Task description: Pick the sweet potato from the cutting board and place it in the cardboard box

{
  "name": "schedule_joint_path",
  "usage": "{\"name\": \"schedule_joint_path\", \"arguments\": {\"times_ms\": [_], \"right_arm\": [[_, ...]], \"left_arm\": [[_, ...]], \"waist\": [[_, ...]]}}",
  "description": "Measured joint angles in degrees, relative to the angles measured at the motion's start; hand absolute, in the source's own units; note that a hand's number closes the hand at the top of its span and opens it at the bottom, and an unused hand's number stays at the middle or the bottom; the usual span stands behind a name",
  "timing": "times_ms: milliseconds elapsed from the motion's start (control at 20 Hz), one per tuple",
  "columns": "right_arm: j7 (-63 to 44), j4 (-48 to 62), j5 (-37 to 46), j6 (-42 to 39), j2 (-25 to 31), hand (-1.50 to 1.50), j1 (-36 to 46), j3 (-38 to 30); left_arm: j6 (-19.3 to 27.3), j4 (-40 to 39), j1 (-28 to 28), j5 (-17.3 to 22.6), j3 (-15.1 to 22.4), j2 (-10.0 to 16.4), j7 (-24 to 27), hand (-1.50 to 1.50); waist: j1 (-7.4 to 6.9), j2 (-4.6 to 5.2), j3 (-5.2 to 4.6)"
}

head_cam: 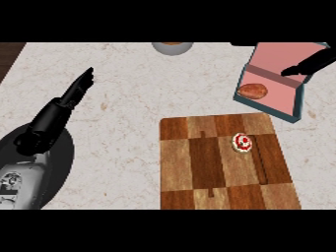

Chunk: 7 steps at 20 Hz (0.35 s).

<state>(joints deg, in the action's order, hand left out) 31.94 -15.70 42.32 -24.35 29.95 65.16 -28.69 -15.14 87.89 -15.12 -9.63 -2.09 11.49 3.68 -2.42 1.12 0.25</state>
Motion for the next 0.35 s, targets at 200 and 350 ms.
{"name": "schedule_joint_path", "arguments": {"times_ms": [200,350], "right_arm": [[-4.7,4.1,-7.9,-1.7,2.4,-1.5,1.1,-8.6],[-6.7,5.9,-11.4,-2.0,5.1,-1.5,0.6,-12.5]], "left_arm": [[-0.1,0.1,0.6,-0.2,0.1,0.2,0.8,0.0],[0.0,0.4,0.4,-0.4,0.6,-0.3,1.0,0.0]], "waist": [[-0.39,0.2,-0.05],[-0.9,0.55,-0.04]]}}
